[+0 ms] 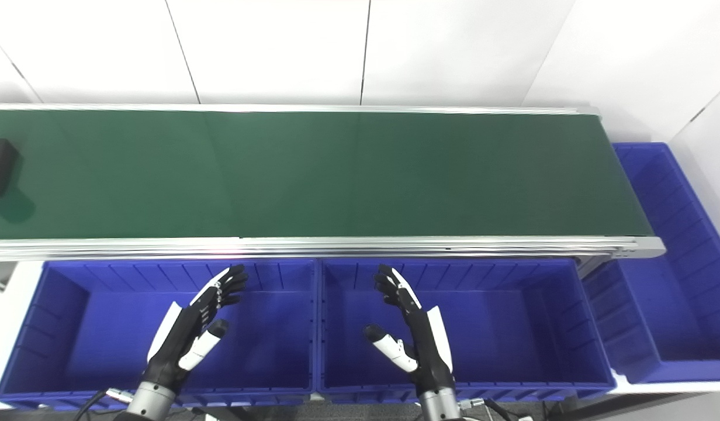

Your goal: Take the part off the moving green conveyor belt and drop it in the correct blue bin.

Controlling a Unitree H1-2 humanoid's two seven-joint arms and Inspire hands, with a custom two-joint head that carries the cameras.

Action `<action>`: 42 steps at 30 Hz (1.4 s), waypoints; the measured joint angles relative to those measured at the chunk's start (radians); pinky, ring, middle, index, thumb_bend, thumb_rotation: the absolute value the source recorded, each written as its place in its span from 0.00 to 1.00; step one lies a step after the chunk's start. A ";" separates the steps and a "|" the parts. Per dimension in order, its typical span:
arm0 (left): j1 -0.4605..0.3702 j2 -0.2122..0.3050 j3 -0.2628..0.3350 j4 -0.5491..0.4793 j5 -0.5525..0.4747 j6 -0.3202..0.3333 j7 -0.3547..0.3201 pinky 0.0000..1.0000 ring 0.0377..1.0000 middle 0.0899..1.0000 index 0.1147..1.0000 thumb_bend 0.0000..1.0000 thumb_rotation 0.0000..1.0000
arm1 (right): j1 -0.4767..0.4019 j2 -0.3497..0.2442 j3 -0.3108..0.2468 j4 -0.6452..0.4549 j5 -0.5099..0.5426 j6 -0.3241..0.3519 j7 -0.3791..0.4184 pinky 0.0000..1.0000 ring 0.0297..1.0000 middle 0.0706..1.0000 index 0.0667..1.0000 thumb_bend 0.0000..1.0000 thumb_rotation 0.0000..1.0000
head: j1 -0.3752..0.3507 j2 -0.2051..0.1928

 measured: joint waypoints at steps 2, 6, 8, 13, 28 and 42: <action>0.002 0.000 0.001 -0.005 -0.001 0.000 0.000 0.81 0.85 0.86 0.88 0.74 0.93 | 0.000 0.001 0.000 0.000 0.001 0.000 0.000 0.84 0.86 0.86 0.90 0.88 0.90 | 0.000 0.000; 0.005 0.000 0.001 -0.007 -0.001 0.000 0.000 0.80 0.85 0.87 0.87 0.73 0.91 | 0.000 0.003 0.000 0.000 0.003 0.000 0.000 0.83 0.86 0.85 0.90 0.89 0.88 | -0.002 0.002; 0.006 -0.001 0.003 -0.007 -0.008 0.000 -0.003 0.80 0.85 0.87 0.87 0.73 0.90 | 0.000 0.003 0.000 0.000 0.003 0.000 0.000 0.83 0.86 0.85 0.90 0.89 0.88 | -0.002 0.000; 0.006 -0.002 0.016 -0.007 -0.022 0.000 -0.016 0.79 0.84 0.86 0.87 0.72 0.90 | 0.000 0.003 0.000 0.000 0.003 0.000 0.000 0.82 0.85 0.85 0.90 0.89 0.87 | -0.002 -0.003; 0.003 -0.003 0.019 -0.007 -0.019 0.000 -0.023 0.78 0.84 0.86 0.87 0.72 0.91 | -0.010 0.006 0.006 0.000 0.001 0.000 -0.016 0.81 0.84 0.84 0.89 0.89 0.86 | -0.002 -0.009; -0.003 -0.003 0.023 -0.007 -0.018 0.000 -0.023 0.78 0.84 0.86 0.86 0.72 0.89 | -0.017 0.006 0.011 0.000 0.009 0.000 -0.023 0.82 0.85 0.85 0.90 0.89 0.86 | -0.003 -0.009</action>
